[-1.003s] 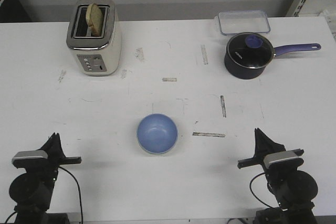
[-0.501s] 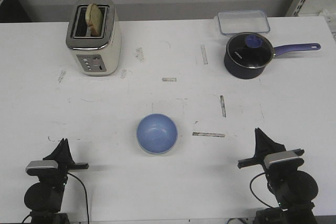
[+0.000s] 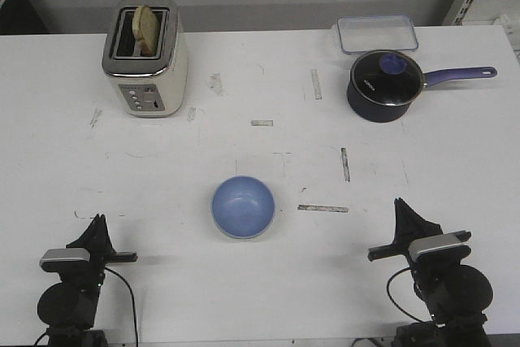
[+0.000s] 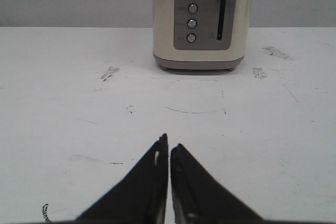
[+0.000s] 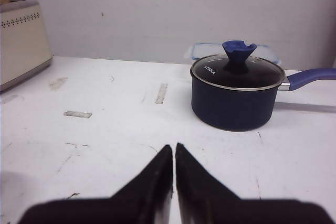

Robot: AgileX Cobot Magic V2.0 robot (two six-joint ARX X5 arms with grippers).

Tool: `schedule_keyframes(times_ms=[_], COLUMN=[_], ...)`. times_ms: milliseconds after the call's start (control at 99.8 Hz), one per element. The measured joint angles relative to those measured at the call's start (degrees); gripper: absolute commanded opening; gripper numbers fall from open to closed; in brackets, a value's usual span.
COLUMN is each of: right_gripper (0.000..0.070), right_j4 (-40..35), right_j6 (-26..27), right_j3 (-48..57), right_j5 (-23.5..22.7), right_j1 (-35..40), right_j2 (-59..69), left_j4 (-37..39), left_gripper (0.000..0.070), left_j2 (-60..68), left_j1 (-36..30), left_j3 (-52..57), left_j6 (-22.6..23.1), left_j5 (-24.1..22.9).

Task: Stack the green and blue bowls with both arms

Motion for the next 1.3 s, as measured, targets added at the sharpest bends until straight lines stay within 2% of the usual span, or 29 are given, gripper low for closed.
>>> schedule_keyframes(times_ms=[170,311,481,642,752,862,1123,1303], right_gripper=[0.0,0.0,0.0,0.0,0.0,0.0,0.0,0.0], right_j4=[0.0,0.0,0.1,1.5,3.4,8.1,13.0,12.4], right_j6=[-0.2,-3.8,-5.2,-5.4,-4.7,-1.4,-0.2,0.5], right_j3=[0.0,0.0,0.0,-1.0,-5.0,-11.0,-21.6,-21.7], right_j5=[0.0,0.2,0.0,2.7,2.8,3.0,2.9,2.9], right_j1=[0.0,0.0,0.0,-2.7,-7.0,-11.0,-11.6,-11.6], right_j2=[0.0,0.0,0.0,0.0,0.0,-1.9,-11.9,-11.9], left_j4=[0.0,0.0,0.0,0.0,0.0,0.0,-0.1,0.0], left_gripper=[0.0001,0.0001,0.0001,0.0001,0.0001,0.0001,0.0001,0.0001], left_j2=[0.0,0.0,0.0,0.0,0.0,0.0,0.0,0.0], left_j1=[0.0,0.0,0.0,0.0,0.0,0.0,0.0,0.0], left_j3=[0.0,0.0,0.0,0.0,0.0,0.0,0.0,0.0], left_j6=[0.0,0.0,0.0,0.0,0.0,0.0,0.0,0.0], left_j5=[0.0,0.0,0.0,0.0,0.0,0.0,0.0,0.0])
